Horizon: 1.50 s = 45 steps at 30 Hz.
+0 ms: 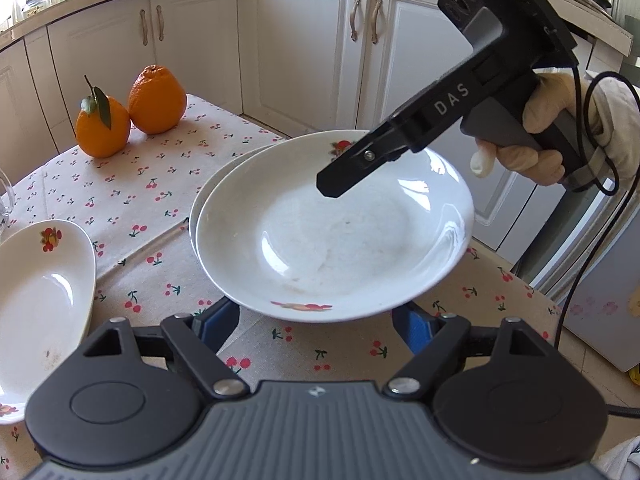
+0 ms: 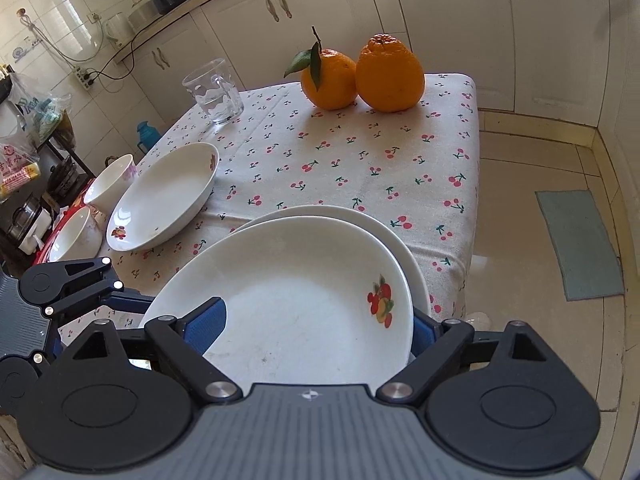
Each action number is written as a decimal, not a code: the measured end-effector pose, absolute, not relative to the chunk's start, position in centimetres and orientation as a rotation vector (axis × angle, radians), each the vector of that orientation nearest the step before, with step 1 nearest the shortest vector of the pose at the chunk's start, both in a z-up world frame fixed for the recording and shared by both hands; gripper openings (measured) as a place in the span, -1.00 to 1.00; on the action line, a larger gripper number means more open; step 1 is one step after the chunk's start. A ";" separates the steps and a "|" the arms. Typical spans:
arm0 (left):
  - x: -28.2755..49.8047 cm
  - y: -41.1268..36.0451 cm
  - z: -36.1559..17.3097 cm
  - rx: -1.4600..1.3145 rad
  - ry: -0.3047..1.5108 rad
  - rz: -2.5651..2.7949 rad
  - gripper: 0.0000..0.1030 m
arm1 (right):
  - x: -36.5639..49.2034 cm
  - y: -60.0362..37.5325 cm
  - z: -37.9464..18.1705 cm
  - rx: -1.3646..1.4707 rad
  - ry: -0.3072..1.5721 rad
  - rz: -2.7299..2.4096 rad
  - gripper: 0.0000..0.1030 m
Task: Organize plates and bowls
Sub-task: 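Lower the large plate onto the stained plate with the right tool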
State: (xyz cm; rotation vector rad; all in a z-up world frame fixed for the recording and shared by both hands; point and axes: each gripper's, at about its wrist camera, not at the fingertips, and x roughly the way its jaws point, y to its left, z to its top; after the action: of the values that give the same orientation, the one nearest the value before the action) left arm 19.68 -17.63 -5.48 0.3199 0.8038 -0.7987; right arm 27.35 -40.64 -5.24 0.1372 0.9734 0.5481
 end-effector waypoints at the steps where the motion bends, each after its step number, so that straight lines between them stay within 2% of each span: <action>1: 19.7 -17.6 -5.5 0.317 0.804 -0.800 0.62 | 27.2 -40.7 -5.2 0.139 0.974 0.544 0.84; 45: 18.7 -17.5 -5.8 0.293 0.773 -0.749 0.65 | 22.8 -39.4 -4.1 0.038 0.978 0.392 0.91</action>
State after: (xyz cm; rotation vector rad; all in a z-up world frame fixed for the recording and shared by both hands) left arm 18.71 -17.55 -5.80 0.2929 0.7728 -0.7495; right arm 22.85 -39.42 -4.13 0.0379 0.9784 0.3925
